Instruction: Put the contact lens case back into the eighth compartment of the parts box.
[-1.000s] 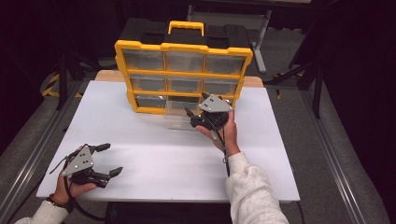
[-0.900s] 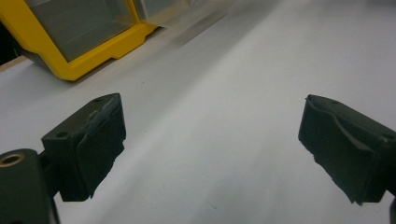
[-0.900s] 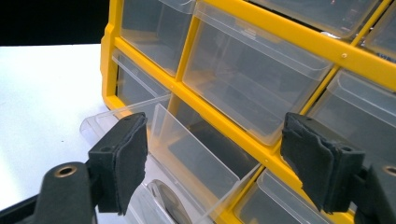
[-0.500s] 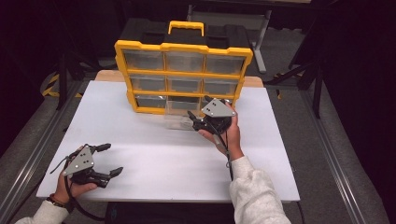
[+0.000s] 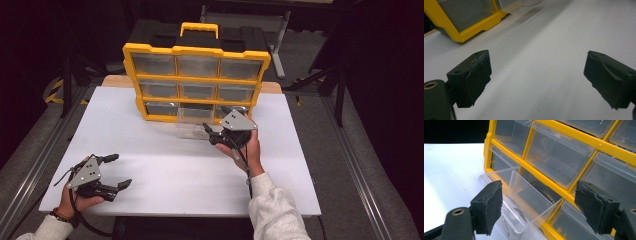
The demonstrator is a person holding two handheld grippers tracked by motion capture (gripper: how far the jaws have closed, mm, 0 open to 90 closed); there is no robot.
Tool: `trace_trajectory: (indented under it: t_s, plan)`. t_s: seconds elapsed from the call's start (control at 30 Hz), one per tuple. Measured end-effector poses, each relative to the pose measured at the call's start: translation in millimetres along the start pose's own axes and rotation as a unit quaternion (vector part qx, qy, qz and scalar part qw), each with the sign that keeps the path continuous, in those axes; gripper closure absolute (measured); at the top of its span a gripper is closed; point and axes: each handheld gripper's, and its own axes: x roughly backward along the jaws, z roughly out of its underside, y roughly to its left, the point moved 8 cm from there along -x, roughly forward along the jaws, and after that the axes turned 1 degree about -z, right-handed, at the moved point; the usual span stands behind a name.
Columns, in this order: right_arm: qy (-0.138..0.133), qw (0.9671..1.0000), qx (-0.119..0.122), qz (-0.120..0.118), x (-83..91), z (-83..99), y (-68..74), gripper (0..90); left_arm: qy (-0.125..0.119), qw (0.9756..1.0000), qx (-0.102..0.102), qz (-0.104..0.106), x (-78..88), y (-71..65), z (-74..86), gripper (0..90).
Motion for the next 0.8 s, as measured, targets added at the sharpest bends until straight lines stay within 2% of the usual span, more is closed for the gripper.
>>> trace_trajectory:
  t_s: [0.43, 0.8]
  plan:
    - [-0.005, 1.0, 0.002, 0.003, 16.4, 4.9, -0.1, 22.9, -0.001, 1.0, 0.0, 0.0, 0.4, -0.1, -0.2, 8.9]
    - [0.0, 0.9997, 0.024, -0.002, 25.1, 6.0, 7.4, 22.5, -0.003, 1.0, -0.001, -0.002, 1.3, -0.2, -0.7, 8.9]
